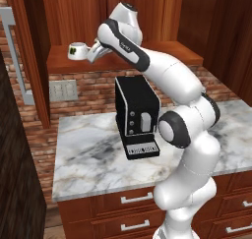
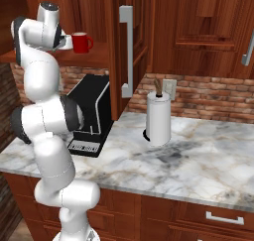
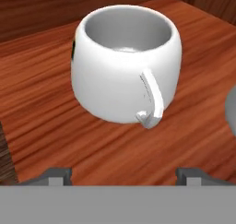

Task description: Pick the mug on the counter and place it in the cabinet with the handle facing the right, like the mugs already inside.

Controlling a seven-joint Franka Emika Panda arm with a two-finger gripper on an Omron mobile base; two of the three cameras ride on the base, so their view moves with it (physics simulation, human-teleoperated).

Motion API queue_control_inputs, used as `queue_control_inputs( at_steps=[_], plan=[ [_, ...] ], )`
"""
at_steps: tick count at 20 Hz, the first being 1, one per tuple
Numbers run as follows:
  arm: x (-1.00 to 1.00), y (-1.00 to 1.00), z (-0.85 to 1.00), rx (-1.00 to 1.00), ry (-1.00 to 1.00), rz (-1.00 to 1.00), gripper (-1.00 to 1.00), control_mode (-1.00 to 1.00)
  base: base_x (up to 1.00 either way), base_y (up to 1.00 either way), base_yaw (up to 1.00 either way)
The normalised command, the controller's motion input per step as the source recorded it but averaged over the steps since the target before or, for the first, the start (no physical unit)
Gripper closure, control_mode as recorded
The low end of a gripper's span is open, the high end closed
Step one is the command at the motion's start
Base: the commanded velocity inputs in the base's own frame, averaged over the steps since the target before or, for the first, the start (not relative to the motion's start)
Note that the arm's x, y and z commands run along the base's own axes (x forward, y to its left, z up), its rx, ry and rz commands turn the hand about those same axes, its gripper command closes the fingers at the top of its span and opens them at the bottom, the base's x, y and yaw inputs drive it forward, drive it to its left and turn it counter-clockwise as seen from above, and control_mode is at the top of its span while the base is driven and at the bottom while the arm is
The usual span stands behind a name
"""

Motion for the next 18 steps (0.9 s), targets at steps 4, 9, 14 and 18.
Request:
queue_control_inputs(
  at_steps=[4,9,14,18],
  plan=[
    [-0.37,0.0,-0.3,0.0,-0.03,0.0,-1.0,-1.0,0.0,0.0,0.0],
    [-0.44,0.0,-0.27,0.0,-0.04,0.0,-1.0,-1.0,0.0,0.0,0.0],
    [-0.47,0.0,-0.28,0.0,-0.05,0.0,-1.0,-1.0,0.0,0.0,0.0],
    [-0.48,0.0,-0.26,0.0,-0.06,0.0,-1.0,-1.0,0.0,0.0,0.0]
  ],
)
